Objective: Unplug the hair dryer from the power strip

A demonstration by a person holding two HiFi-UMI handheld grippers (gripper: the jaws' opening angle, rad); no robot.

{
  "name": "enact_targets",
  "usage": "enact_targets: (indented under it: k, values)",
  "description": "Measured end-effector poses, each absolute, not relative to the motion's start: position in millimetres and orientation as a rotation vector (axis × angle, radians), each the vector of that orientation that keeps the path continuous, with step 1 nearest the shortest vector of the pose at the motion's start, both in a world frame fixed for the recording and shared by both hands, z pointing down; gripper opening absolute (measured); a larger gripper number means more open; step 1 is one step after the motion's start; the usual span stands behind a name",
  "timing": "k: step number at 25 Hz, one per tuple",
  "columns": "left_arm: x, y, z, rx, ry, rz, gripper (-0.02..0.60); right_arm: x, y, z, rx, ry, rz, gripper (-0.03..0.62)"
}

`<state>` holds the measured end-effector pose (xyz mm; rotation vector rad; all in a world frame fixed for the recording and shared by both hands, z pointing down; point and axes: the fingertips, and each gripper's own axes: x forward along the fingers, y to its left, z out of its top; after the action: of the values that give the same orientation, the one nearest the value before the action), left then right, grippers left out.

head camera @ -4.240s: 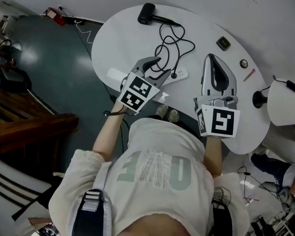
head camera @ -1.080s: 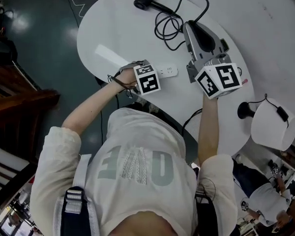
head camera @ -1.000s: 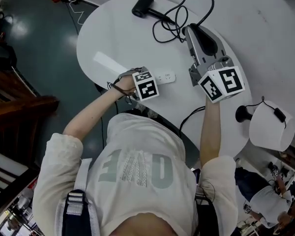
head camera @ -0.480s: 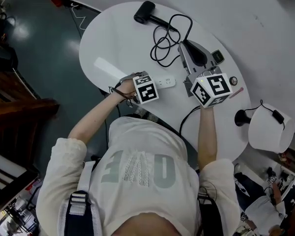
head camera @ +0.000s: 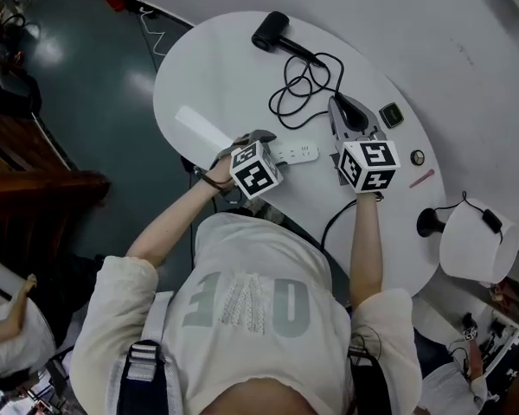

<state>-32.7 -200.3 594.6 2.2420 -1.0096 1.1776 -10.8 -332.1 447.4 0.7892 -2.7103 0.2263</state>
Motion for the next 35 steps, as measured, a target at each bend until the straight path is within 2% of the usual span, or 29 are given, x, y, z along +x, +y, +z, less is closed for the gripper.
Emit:
enact_targets:
  k: [8, 9, 10, 11, 12, 18, 21, 22, 23, 24, 25, 31, 35]
  values:
    - [-30, -224, 509, 2.252, -1.218, 0.615, 0.265, 1, -341, 524, 0.836, -2.525, 0.363, 0.044]
    - [-28, -224, 499, 2.255, -1.225, 0.555, 0.265, 4, -343, 530, 0.860, -2.512, 0.398, 0.057]
    - [-27, -224, 490, 2.263, -1.235, 0.510, 0.265, 7, -345, 536, 0.888, -2.498, 0.434, 0.105]
    - [-26, -224, 482, 2.275, -1.248, 0.479, 0.265, 10, -347, 540, 0.912, -2.481, 0.462, 0.178]
    - [-26, -224, 475, 2.288, -1.260, 0.458, 0.265, 13, -349, 543, 0.927, -2.465, 0.474, 0.195]
    - [-27, -222, 461, 2.313, -1.284, 0.407, 0.261, 20, -343, 550, 0.939, -2.421, 0.411, 0.195]
    - [-31, -226, 457, 2.302, -1.327, 0.400, 0.212, 23, -345, 537, 0.972, -2.441, 0.399, 0.194]
    - [-35, -228, 453, 2.296, -1.367, 0.401, 0.165, 24, -347, 525, 1.004, -2.455, 0.381, 0.190]
    - [-41, -230, 448, 2.291, -1.418, 0.404, 0.070, 27, -350, 509, 1.055, -2.469, 0.350, 0.135]
    - [-46, -233, 440, 2.292, -1.466, 0.400, 0.005, 29, -355, 490, 1.118, -2.483, 0.306, 0.036]
    - [-50, -235, 431, 2.301, -1.502, 0.381, 0.005, 30, -358, 468, 1.176, -2.502, 0.256, 0.005]
    - [-70, -237, 366, 2.324, -1.666, 0.165, 0.005, 26, -334, 330, 1.352, -2.737, -0.029, 0.005]
    - [-80, -232, 327, 2.336, -1.755, 0.036, 0.005, 21, -299, 275, 1.363, -2.854, -0.194, 0.005]
